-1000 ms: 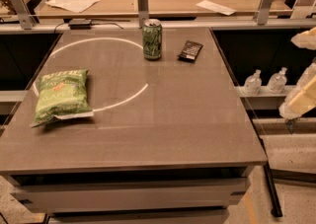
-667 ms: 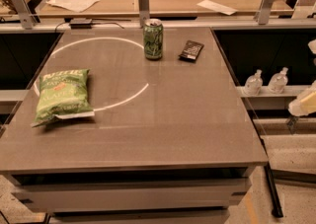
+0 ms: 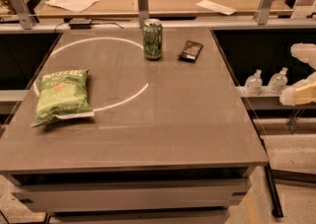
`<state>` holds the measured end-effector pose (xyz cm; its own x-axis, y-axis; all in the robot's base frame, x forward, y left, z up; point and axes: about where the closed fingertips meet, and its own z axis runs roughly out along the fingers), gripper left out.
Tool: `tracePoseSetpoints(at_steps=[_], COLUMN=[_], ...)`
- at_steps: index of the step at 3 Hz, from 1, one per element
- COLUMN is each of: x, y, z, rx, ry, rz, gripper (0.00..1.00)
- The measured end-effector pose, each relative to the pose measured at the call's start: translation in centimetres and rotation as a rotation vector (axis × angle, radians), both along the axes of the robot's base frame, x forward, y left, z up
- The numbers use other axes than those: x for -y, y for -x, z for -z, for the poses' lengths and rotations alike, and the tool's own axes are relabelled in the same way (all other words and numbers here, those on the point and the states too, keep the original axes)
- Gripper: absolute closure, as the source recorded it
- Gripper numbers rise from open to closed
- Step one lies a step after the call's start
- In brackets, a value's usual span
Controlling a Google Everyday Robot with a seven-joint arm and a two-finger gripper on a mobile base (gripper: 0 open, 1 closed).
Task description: Pick green can
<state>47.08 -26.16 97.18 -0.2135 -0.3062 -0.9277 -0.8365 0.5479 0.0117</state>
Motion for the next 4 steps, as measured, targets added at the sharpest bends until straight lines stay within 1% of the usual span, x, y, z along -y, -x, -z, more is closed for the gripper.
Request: tracePoseSetpoints(at_steps=[1,2,3,4], x=[-3.2,-3.9,-5.4,-5.4], y=[-0.5,-0.6,-0.8,-2.7], z=[-0.7,-0.6,0.0,1.3], rx=[-0.035,-0.031,-0.013,0.018], ry=[-0.074,-0.067,-0.076,-0.104], rz=[-0.028,-0.027,0.017,0.079], gripper=[0.00,0.00,0.00,0.00])
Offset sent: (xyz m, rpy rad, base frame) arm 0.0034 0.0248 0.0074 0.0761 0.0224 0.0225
